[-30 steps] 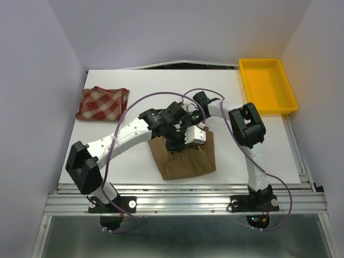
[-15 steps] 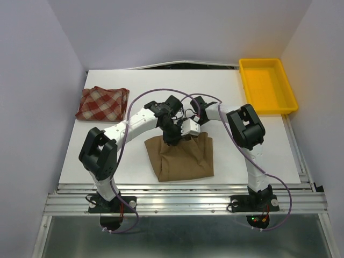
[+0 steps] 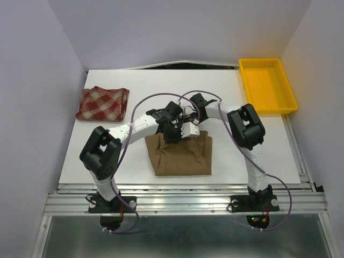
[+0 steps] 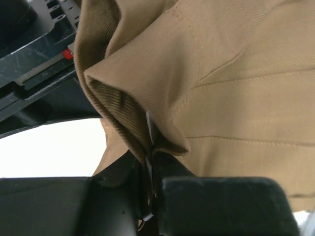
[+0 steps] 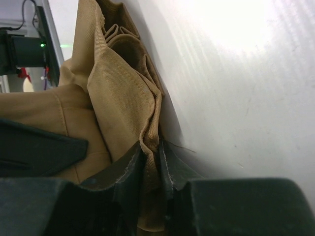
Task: Fold and stack the skirts
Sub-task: Fold the skirt, then neatly place the folded skirt to the corner
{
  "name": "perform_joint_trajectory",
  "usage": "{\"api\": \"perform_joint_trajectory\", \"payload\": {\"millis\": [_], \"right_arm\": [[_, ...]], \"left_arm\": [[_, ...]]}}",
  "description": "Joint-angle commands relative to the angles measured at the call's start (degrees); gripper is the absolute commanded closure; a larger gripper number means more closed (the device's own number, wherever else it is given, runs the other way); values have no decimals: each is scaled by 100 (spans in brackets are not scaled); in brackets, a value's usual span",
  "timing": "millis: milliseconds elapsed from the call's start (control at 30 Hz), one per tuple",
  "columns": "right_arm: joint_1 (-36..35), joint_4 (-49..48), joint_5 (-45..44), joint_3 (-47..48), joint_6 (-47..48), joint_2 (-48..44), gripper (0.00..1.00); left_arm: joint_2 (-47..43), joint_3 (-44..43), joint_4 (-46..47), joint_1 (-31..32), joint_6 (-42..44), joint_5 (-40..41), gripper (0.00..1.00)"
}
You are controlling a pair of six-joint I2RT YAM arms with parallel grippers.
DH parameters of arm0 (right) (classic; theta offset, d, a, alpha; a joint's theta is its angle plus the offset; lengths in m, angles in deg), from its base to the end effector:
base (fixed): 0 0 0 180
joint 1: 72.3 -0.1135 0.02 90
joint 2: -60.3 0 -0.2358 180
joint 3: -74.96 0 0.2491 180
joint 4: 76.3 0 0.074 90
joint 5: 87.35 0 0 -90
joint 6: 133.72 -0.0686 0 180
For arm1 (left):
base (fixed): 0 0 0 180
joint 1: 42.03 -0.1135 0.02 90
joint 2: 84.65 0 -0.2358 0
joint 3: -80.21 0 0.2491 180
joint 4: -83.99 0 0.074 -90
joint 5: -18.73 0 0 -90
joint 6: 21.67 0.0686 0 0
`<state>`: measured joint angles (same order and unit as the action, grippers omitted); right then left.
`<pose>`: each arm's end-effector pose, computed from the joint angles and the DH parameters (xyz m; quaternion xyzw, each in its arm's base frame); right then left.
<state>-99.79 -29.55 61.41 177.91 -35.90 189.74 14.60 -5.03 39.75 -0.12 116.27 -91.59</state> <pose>0.3494 0.2479 0.0796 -0.3296 0.7998 0.4999 0.0422 0.2612 -0.2665 0.1683 0.7028 0.6363 -0.1553 0.2778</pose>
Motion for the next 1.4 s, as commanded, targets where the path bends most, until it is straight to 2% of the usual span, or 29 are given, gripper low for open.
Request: {"api": "perform_joint_trajectory", "payload": {"millis": [0, 33, 133, 200, 267, 333, 400, 467, 533, 600, 633, 733, 767, 800, 867, 900, 967, 1033, 1100, 1200, 1367], "right_arm": [[-90, 40, -845, 275, 413, 11, 72], [-90, 32, -1049, 275, 501, -33, 72], [58, 40, -1612, 450, 564, -113, 68], [260, 49, -1919, 738, 494, -183, 67], [427, 41, -2149, 985, 353, -227, 61], [751, 49, -2446, 1467, 204, -271, 59], [998, 49, -2571, 1767, 2, -315, 49], [1332, 58, -2633, 2136, -113, -446, 48], [1465, 172, -2581, 2243, -44, -648, 48], [1465, 417, -2223, 2077, 141, -1157, 49], [1465, 488, -1976, 1928, 133, -1359, 49], [1308, 769, -1053, 1016, 19, -2141, 51], [1081, 779, -886, 691, -25, -2343, 52], [948, 640, -640, -104, -182, -2789, 54], [649, 315, -577, -960, -411, -3248, 55], [387, -148, -498, -1791, -691, -3659, 55], [166, -503, -532, -2438, -764, -3900, 55], [24, -680, -585, -3027, -913, -3875, 55], [-38, -715, -699, -3223, -887, -3700, 56], [-38, -768, -1408, -3294, -843, -3226, 57], [-38, -970, -2105, -2602, -667, -2049, 60]], "left_arm": [[-379, -5, 798, -51, 119, 897, 60], [-458, -58, 763, -51, 93, 950, 53], [-738, -181, 701, -43, 22, 1099, 52], [-1169, -260, 684, -43, -65, 1240, 43], [-1563, -366, 623, -51, -188, 1363, 41], [-1802, -384, 605, -43, -364, 1582, 41], [-2153, -253, 640, -69, -724, 1750, 38], [-2469, -95, 649, -69, -987, 1943, 38], [-2707, 221, 789, -104, -1678, 1979, 39], [-3085, 643, 1034, -148, -2295, 2190, 52], [-3208, 801, 1096, -157, -2820, 2059, 59], [-3508, 1504, 1412, -201, -3308, 1243, 61], [-3491, 1776, 1561, -192, -3561, 788, 64], [-3421, 1857, 1624, -201, -3738, 618, 65], [-3115, 1971, 1677, -244, -4246, 145, 66], [-2991, 2076, 1747, -253, -4389, -15, 66], [-2658, 2191, 1870, -306, -4626, -384, 65], [-2472, 2314, 2160, -368, -4759, -394, 65], [-2025, 2201, 2222, -473, -4970, -315, 66], [-1208, 1824, 2038, -823, -4979, -315, 67], [66, 1112, 1783, -1457, -4830, -201, 74]]}}
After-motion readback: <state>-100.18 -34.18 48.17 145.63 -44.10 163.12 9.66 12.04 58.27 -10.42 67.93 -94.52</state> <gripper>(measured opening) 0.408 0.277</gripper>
